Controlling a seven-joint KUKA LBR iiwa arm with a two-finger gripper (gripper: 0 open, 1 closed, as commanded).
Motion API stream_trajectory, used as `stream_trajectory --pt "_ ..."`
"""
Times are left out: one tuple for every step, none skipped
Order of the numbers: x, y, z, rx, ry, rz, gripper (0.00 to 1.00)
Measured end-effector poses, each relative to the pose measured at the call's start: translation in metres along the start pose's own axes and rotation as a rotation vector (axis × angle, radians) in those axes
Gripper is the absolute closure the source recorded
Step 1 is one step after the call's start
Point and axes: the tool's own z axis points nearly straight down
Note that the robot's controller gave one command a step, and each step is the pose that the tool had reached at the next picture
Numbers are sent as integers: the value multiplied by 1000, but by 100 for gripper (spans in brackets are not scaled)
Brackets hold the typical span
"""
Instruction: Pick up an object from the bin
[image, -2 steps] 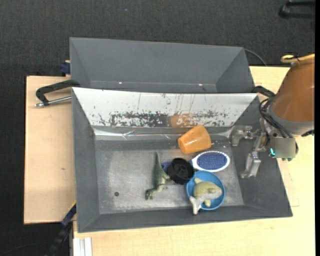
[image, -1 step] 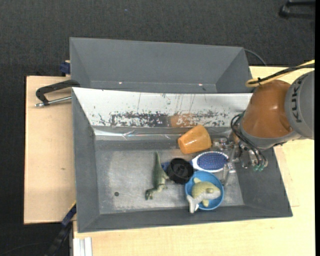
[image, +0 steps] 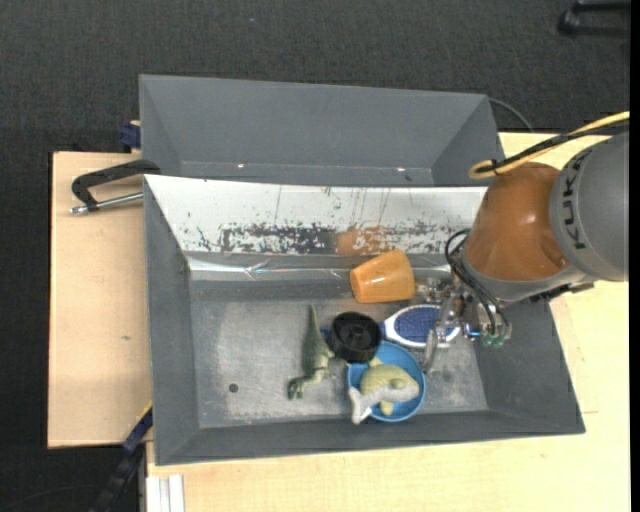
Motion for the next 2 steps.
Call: stream_trajectory --pt "0 -1 0 1 0 0 100" --pt "-14 -16 -268 6 -14 -345 100"
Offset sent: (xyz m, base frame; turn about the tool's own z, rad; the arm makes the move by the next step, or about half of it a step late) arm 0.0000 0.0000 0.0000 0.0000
